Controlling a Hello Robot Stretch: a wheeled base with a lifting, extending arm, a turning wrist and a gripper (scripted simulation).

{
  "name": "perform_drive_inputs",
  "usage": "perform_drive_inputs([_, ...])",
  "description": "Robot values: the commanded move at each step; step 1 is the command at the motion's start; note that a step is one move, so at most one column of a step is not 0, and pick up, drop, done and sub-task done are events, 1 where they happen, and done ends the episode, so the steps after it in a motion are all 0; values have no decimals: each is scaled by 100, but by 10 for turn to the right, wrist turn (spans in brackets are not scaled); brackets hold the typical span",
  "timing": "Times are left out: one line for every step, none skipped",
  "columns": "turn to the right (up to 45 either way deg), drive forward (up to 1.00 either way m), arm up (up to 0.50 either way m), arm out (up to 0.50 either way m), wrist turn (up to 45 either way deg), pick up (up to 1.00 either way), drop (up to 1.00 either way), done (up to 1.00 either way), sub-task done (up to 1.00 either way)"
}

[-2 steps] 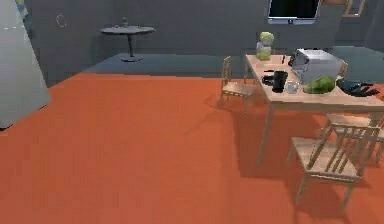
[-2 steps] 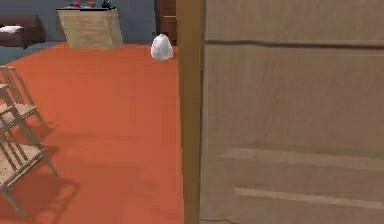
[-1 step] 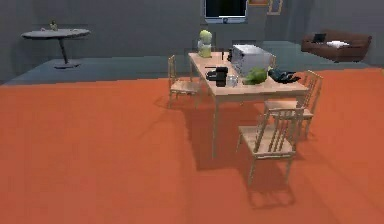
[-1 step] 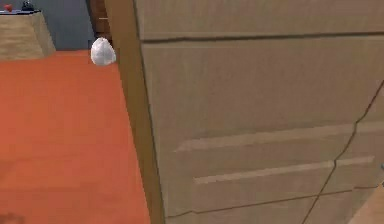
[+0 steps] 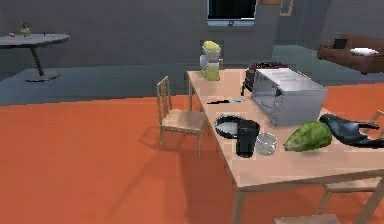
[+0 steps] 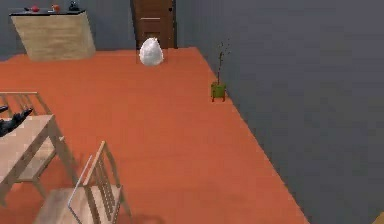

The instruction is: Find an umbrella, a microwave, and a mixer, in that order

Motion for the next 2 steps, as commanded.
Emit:
perform_drive_inputs([30,0,0,0,0,0,0,0,0])
perform_drive_inputs([0,30,0,0,0,0,0,0,0])
